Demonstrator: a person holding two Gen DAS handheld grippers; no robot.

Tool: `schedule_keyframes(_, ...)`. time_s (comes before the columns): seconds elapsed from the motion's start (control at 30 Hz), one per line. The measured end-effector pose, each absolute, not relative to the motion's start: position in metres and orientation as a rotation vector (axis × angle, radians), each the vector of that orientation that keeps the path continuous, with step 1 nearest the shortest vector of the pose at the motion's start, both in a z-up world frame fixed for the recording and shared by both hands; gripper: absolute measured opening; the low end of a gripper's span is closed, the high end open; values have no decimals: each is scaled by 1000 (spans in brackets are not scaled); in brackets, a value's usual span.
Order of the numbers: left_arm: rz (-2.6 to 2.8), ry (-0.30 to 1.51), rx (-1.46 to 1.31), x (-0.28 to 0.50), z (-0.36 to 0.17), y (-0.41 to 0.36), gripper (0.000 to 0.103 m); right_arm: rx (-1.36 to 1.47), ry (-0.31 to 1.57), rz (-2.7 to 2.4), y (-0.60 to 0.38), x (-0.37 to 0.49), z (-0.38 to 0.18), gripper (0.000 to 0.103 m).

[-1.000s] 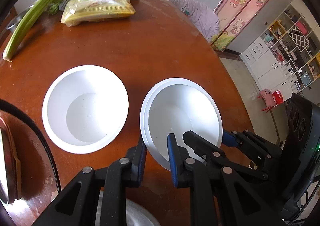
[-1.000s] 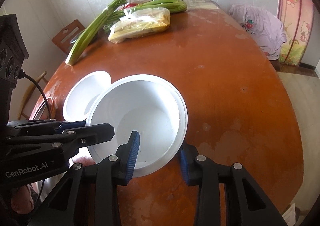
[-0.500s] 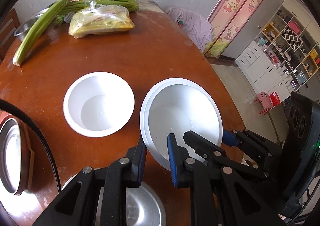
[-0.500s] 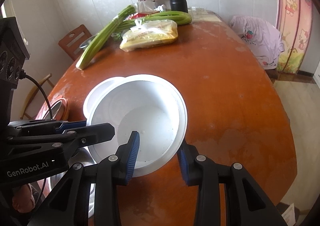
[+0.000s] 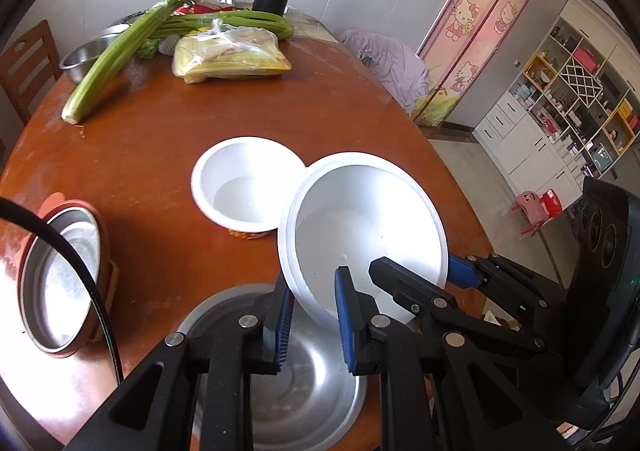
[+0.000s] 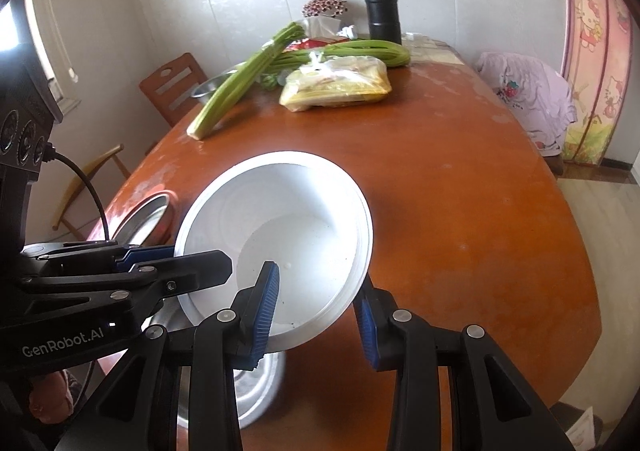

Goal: Organize plates and bowls
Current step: 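Lift and carry the white bowl over the steel bowl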

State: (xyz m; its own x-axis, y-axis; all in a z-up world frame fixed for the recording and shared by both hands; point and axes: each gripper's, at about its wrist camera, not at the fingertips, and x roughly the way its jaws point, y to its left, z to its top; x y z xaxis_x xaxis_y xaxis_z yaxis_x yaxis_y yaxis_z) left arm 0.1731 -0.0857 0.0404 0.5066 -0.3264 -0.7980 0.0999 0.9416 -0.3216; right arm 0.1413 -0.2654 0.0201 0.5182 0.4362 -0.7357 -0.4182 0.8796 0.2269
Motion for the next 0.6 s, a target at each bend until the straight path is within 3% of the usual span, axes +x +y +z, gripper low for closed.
schedule_keyframes(0.6,-217,981,-273,127,43,-50,20,-31,885,581,-227,107,22,39)
